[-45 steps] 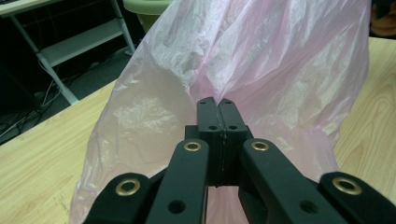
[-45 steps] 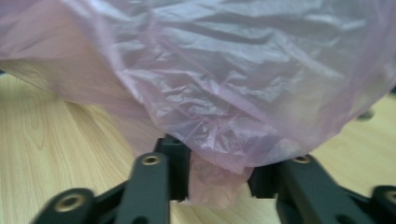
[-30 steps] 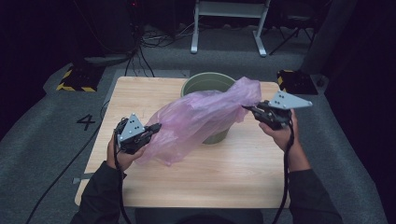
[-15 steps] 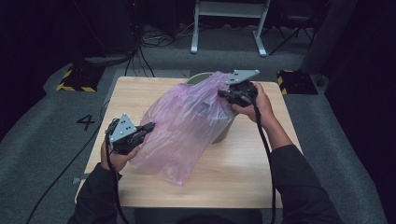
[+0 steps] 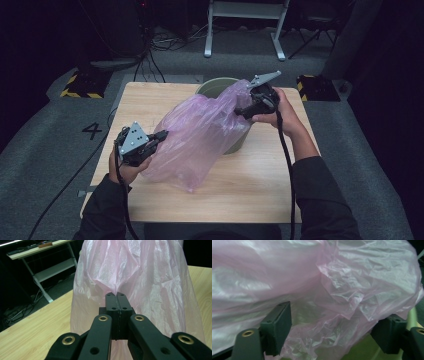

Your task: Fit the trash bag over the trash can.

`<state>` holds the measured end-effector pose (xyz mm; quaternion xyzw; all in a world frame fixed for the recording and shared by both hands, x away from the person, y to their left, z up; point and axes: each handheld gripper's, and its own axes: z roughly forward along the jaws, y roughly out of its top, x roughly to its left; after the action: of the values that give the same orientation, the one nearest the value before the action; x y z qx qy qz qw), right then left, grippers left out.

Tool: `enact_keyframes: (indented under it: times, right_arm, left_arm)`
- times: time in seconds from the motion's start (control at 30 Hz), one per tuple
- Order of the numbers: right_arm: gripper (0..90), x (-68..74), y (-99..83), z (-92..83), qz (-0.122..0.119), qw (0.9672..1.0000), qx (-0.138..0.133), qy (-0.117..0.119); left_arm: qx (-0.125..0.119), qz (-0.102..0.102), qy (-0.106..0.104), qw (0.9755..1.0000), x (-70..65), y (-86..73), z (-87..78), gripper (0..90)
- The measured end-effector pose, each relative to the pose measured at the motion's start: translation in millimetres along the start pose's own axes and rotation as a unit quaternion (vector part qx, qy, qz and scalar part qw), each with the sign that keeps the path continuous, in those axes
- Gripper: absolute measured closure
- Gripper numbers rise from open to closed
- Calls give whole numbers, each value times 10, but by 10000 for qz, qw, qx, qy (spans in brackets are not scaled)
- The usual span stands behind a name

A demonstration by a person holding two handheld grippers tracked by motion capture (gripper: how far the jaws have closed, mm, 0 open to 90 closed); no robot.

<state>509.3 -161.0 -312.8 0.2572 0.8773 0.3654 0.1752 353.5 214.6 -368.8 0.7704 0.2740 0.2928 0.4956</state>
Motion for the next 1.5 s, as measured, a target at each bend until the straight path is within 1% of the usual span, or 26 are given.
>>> enact_keyframes:
  times: [0.1, 0.23, 0.3, 0.33, 0.47, 0.5, 0.53, 0.57, 0.6, 0.77, 0.8, 0.83, 0.93, 1.0, 1.03, 1.07, 1.1, 1.13, 1.2, 1.23, 1.27, 1.3, 1.33, 1.37, 1.4, 1.5]
  right_arm:
    - [209, -39, -35, -70, 66, 9999, -87, 19]
    - [183, -154, -122, -237, 264, 9988, -394, 122]
    - [180, -169, -138, -273, 283, 9986, -444, 98]
    - [177, -210, -169, -344, 398, 9973, -613, 49]
    - [180, -246, -193, -428, 463, 9954, -837, -32]
    - [245, -252, -194, -491, 459, 9933, -1058, -69]
    - [245, -252, -194, -491, 459, 9933, -1058, -69]
    - [280, -248, -185, -520, 458, 9918, -1191, -99]
    - [392, -202, -133, -567, 362, 9884, -1450, -275]
    - [482, -120, -11, -526, 213, 9863, -1582, -420]
    - [522, -101, 55, -428, 192, 9877, -1441, -570]
    - [527, -96, 73, -392, 189, 9883, -1388, -600]
    - [573, -59, 148, -237, 110, 9911, -1176, -613]
    - [580, -42, 167, -203, 61, 9918, -1125, -608]
    - [616, 22, 217, -119, -127, 9938, -954, -556]
    - [616, 22, 217, -119, -127, 9938, -954, -556]
    - [663, 86, 245, -54, -358, 9950, -775, -523]
    - [663, 86, 245, -54, -358, 9950, -775, -523]
    - [727, 157, 258, 12, -686, 9952, -516, -472]
    - [746, 186, 260, 45, -792, 9953, -377, -422]
    - [757, 240, 260, 106, -997, 9944, -82, -352]
    - [757, 240, 260, 106, -997, 9944, -82, -352]
    - [757, 254, 257, 133, -1045, 9941, 57, -300]
    - [754, 263, 255, 167, -1065, 9938, 216, -240]
    - [730, 270, 247, 198, -1094, 9925, 522, -171]
    - [676, 254, 235, 206, -1029, 9926, 626, -168]
  left_arm:
    - [8, -23, 40, 10000, 22, -7, -11, 900]
    - [22, -81, 111, 9999, 62, -26, -35, 900]
    - [26, -98, 108, 9999, 69, -30, -37, 900]
    - [35, -115, 113, 9999, 76, -38, -32, 900]
    - [64, -100, 109, 9999, 72, -47, -16, 900]
    - [63, -99, 98, 9999, 73, -47, -13, 900]
    - [57, -110, 79, 9999, 71, -48, -9, 900]
    - [60, -116, 66, 9999, 67, -47, -2, 900]
    - [69, -98, 59, 9999, 64, -46, 4, 900]
    - [35, -63, 4, 10000, 39, -36, 24, 900]
    - [12, -38, -20, 10000, 39, -35, 18, 900]
    - [8, -39, -34, 10000, 43, -36, 14, 900]
    - [-42, -49, -118, 9999, 49, -39, 16, 900]
    - [-67, -72, -154, 9998, 43, -38, 21, 900]
    - [-87, -41, -229, 9997, 24, -31, 36, 900]
    - [-87, -41, -229, 9997, 24, -31, 36, 900]
    - [-97, -8, -304, 9995, -26, -17, 62, 900]
    - [-97, -8, -304, 9995, -26, -17, 62, 900]
    - [-86, 78, -326, 9994, -82, 9, 88, 900]
    - [-80, 104, -383, 9992, -108, 26, 105, 899]
    - [-79, 131, -399, 9991, -124, 36, 118, 899]
    - [-76, 149, -416, 9990, -147, 46, 139, 899]
    - [-64, 166, -423, 9989, -168, 56, 165, 898]
    - [-40, 171, -435, 9989, -184, 66, 185, 896]
    - [-21, 176, -424, 9989, -205, 85, 218, 894]
    - [-31, 183, -409, 9990, -228, 107, 245, 894]
